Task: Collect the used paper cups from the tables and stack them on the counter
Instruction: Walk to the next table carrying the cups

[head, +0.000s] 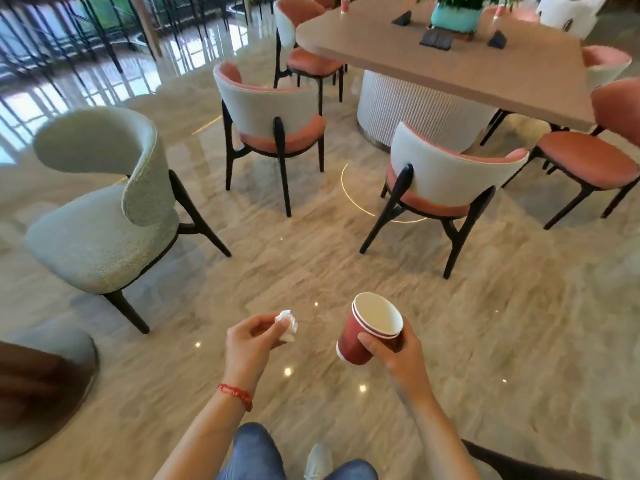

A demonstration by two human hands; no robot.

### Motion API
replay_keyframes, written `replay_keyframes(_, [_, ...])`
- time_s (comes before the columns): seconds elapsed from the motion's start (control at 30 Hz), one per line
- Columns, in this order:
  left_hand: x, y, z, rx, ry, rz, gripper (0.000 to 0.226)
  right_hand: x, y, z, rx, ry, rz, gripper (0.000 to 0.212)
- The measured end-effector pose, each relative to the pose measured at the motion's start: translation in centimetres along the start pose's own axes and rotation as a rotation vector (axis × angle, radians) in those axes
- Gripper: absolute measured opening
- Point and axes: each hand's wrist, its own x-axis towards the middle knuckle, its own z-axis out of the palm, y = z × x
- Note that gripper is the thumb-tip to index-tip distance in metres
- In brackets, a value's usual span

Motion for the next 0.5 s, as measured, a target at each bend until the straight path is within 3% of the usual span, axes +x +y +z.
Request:
replay_keyframes(0.33, [5.6, 1.8, -4.1, -0.042, 0.187, 0.021, 0.002, 6.9, -1.2, 7.1, -0.035, -0.208, 0.02, 0.061])
replay_keyframes(0.5, [7.1, 4.1, -8.5, -0.1, 0.314, 0.031, 0.004, 10.0, -3.7, 13.1, -0.049, -0.369, 0.019, 0.05])
